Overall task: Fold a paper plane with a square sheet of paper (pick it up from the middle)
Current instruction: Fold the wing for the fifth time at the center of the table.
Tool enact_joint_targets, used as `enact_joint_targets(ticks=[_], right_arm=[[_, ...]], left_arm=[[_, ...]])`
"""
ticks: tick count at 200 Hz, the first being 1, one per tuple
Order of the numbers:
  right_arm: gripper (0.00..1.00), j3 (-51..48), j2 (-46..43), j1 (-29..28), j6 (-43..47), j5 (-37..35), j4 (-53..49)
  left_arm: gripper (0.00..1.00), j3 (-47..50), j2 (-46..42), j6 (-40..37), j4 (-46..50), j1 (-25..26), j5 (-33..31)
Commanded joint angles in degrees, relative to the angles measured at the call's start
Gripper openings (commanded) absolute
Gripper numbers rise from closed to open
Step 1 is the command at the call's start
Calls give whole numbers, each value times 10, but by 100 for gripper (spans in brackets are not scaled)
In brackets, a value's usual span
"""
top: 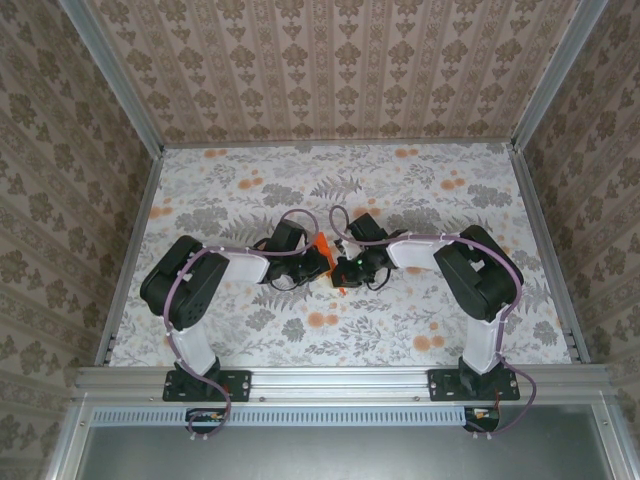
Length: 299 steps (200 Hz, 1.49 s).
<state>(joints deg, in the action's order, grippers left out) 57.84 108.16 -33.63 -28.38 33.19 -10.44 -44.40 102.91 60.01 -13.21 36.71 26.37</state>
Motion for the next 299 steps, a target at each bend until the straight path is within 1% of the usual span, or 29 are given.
enact_joint_targets(ticks=[1, 59, 102, 142, 156, 173, 190, 203, 221, 244, 264, 299], right_arm=[[0, -27, 10, 4, 10, 4, -31], [0, -63, -4, 6, 13, 16, -25], [0, -105, -25, 6, 17, 29, -25], [0, -153, -49, 6, 12, 35, -19], [0, -167, -65, 9, 12, 33, -22], [0, -176, -105, 16, 10, 28, -20], [0, -165, -150, 18, 8, 22, -17], [0, -143, -164, 18, 7, 16, -14], [0, -105, -143, 18, 8, 10, -13], [0, -66, -91, 18, 4, 11, 9], [0, -46, -57, 18, 1, 11, 27], [0, -11, -9, 19, 6, -2, 21]], left_arm=[[9, 12, 40, 4, 78, -4, -48], [5, 11, 47, 9, 98, -7, -55], [0, 13, 52, 14, 110, -9, -62], [0, 14, 53, 15, 112, -12, -61], [0, 14, 52, 13, 108, -12, -58], [0, 15, 49, 10, 93, -11, -46], [0, 6, 47, 1, 86, -8, -33], [0, -2, 47, -5, 85, -4, -27], [0, -10, 46, -10, 82, 2, -22], [0, -15, 44, -11, 80, 4, -22], [0, -14, 42, -14, 80, 5, -19], [0, -20, 38, -24, 74, 5, -9]])
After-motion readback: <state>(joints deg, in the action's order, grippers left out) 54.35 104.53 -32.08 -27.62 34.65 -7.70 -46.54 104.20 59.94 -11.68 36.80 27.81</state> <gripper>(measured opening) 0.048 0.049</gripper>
